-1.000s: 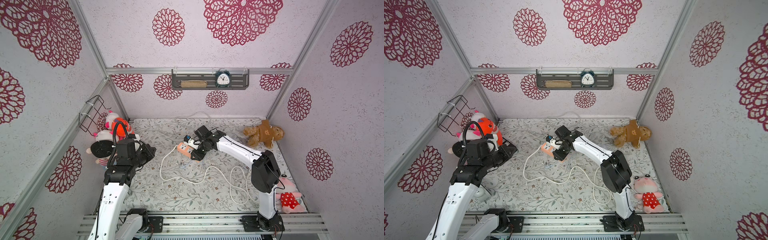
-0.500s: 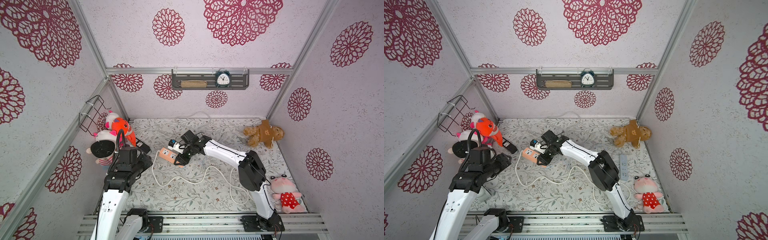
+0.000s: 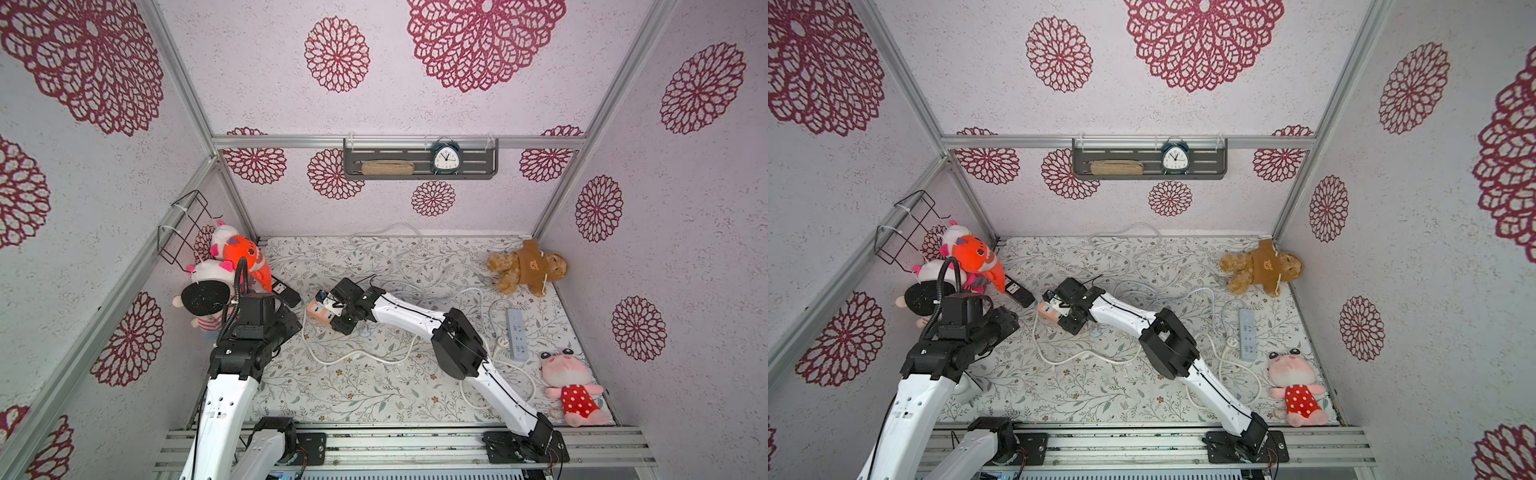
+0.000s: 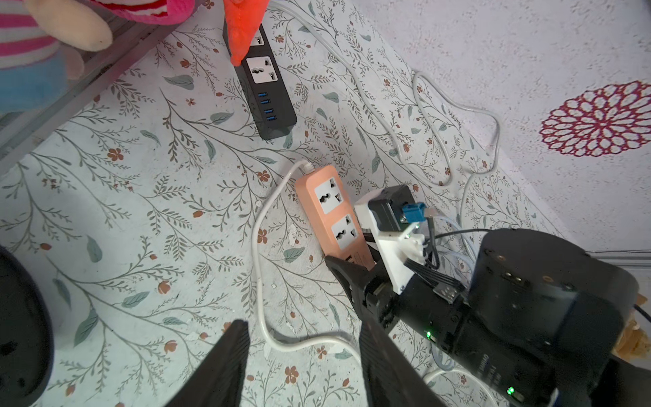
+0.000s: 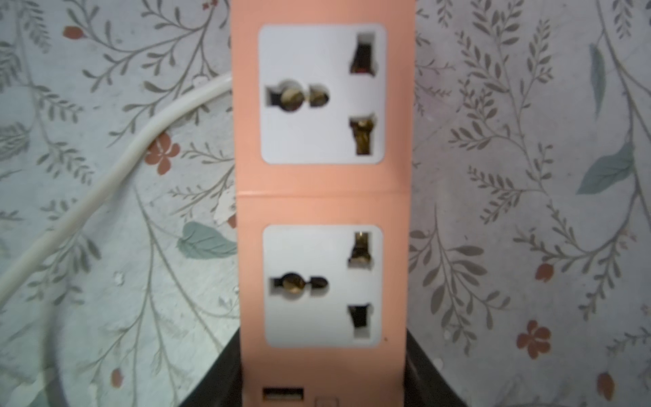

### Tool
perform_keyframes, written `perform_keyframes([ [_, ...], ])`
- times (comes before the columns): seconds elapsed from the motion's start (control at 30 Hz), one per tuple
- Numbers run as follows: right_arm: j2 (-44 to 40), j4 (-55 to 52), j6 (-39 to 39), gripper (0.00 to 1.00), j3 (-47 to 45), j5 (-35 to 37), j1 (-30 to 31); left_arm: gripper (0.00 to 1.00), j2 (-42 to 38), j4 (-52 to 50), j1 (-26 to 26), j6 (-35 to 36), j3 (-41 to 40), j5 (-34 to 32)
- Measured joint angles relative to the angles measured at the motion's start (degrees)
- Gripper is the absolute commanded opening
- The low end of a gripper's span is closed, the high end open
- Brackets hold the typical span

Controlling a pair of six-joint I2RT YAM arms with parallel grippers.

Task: Unwrap the cord wrapped around the power strip
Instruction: Place the power strip at the center of the board.

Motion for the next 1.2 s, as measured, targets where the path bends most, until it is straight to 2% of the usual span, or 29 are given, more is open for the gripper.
perform_keyframes([
  [0.1, 1.2, -0.46, 0.37, 0.02, 2.21, 1.27, 0.07, 0.56, 0.28, 0.76, 0.37, 0.2, 0.0, 0.2],
  [0.3, 3.3, -1.18, 1.14, 0.39, 5.84, 2.51, 0.07, 0.62, 0.68, 1.73, 0.81, 0.7, -0.02, 1.18],
  [0.5, 3.3, -1.22, 1.42, 0.6, 5.84, 2.49, 0.07, 0.71, 0.79, 2.73, 0.9, 0.96, -0.02, 1.68],
  [0.63, 3.28, -1.33, 1.53, 0.7, 5.84, 2.49, 0.07, 0.74, 0.96, 3.54, 0.9, 1.14, -0.02, 2.08],
  [0.77, 2.89, -1.44, 1.73, 0.76, 5.84, 2.49, 0.04, 0.75, 1.7, 4.02, 0.9, 1.16, -0.02, 2.84],
  [0.93, 1.46, -1.49, 1.68, 0.78, 5.84, 2.49, -0.07, 0.78, 2.21, 4.46, 0.9, 1.55, 0.0, 3.04],
  [1.1, -0.98, -1.53, 1.7, 0.76, 5.53, 1.4, -0.15, 0.78, 3.13, 4.92, 0.92, 2.32, 0.24, 3.13],
  [1.2, -5.38, -0.59, 2.08, 0.7, 0.92, -0.72, -0.44, 0.73, 3.28, 5.35, 0.94, 2.45, 0.33, 3.08],
])
